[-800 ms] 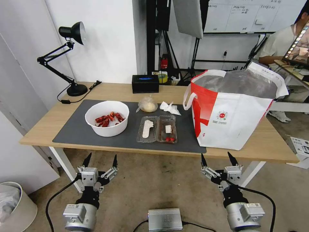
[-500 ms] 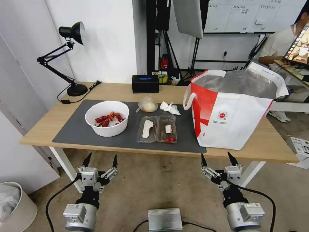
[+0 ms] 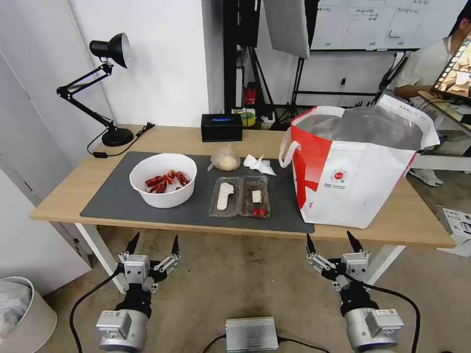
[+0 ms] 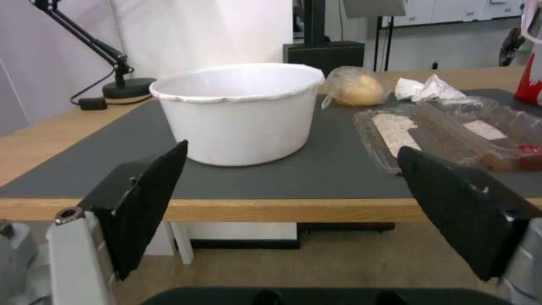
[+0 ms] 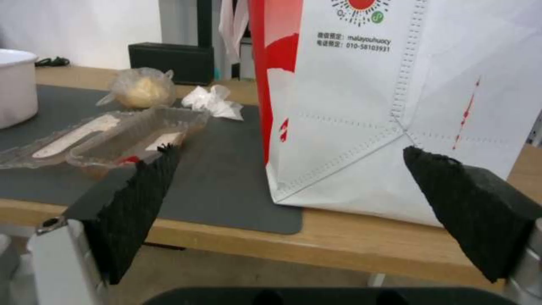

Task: Pick up the trash from the table and place it into the takeout bag.

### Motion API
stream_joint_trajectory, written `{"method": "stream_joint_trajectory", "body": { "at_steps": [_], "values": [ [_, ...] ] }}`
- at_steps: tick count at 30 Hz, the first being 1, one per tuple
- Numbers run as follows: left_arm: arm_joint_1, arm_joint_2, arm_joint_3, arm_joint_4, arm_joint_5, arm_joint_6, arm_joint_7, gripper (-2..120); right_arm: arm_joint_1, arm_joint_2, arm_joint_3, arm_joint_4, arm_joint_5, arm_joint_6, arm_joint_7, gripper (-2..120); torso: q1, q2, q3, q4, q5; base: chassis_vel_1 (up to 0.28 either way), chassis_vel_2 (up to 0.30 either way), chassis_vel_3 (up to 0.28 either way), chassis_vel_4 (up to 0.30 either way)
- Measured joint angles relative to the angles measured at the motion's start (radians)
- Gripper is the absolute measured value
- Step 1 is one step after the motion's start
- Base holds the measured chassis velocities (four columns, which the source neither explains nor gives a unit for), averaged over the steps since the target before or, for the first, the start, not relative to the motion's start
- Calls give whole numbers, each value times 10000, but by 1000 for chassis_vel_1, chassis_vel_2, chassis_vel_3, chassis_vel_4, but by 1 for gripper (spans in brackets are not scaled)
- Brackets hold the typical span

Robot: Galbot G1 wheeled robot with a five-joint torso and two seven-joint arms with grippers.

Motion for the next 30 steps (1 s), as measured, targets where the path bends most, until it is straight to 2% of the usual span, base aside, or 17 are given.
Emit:
{"method": "stream_joint_trajectory", "body": {
  "at_steps": [4, 7, 9, 12, 13, 16, 17, 20, 21, 23, 25, 28, 30],
  "values": [
    [-1, 0, 0, 0, -5, 3, 1, 100, 25, -55, 10, 0, 52, -44, 0, 100, 0, 0, 0, 0, 0, 0, 0, 0, 0],
    [-100, 72, 22, -5, -253, 201, -81, 100, 280, -575, 165, 122, 581, -541, 47, 100, 0, 0, 0, 1, 0, 0, 0, 0, 0],
    [-119, 84, 25, -9, -297, 237, -101, 100, 296, -602, 174, 131, 611, -568, 52, 100, 0, 0, 0, 1, 0, 0, 0, 0, 0],
    [-730, 515, 180, -221, -1688, 1369, -734, 100, 1080, -2126, 651, 545, 2181, -2053, 239, 100, 1, 0, 0, 1, 1, 0, 0, 0, 0],
    [-730, 515, 180, -221, -1688, 1369, -734, 100, 1080, -2126, 651, 545, 2181, -2053, 239, 100, 1, 0, 0, 1, 1, 0, 0, 0, 0],
    [-1211, 847, 301, -376, -2776, 2262, -1231, 100, 1650, -3228, 994, 843, 3313, -3134, 378, 100, 1, 0, 0, 0, 1, 0, 0, 0, 0],
    [-1211, 847, 301, -376, -2776, 2262, -1231, 100, 1650, -3228, 994, 843, 3313, -3134, 378, 100, 1, 0, 0, 0, 1, 0, 0, 0, 0],
    [-1684, 1182, 419, -537, -3855, 3144, -1718, 100, 2213, -4334, 1337, 1137, 4446, -4202, 513, 100, 1, -1, 1, 1, 2, 0, 0, 0, 0],
    [-1684, 1182, 419, -537, -3855, 3144, -1718, 100, 2213, -4334, 1337, 1137, 4446, -4202, 513, 100, 1, -1, 1, 1, 2, 0, 0, 0, 0],
    [-1988, 1394, 495, -634, -4554, 3715, -2030, 100, 2421, -4725, 1461, 1249, 4849, -4582, 563, 100, 2, -1, 1, 3, -2, 0, 0, 0, 0],
    [-2127, 1495, 527, -679, -4870, 3972, -2182, 100, 2438, -4772, 1472, 1256, 4904, -4638, 570, 100, 2, 0, 1, 1, 1, 0, 0, 0, 0],
    [-2603, 1828, 649, -835, -5953, 4858, -2658, 100, 2451, -4793, 1482, 1266, 4928, -4657, 574, 100, 1, -1, 1, -1, 1, 0, 0, 0, 0],
    [-2700, 1897, 677, -869, -6170, 5040, -2750, 100, 2461, -4814, 1488, 1277, 4963, -4657, 574, 100, 2, -1, 1, -3, 2, 0, 0, 0, 0]
  ]
}}
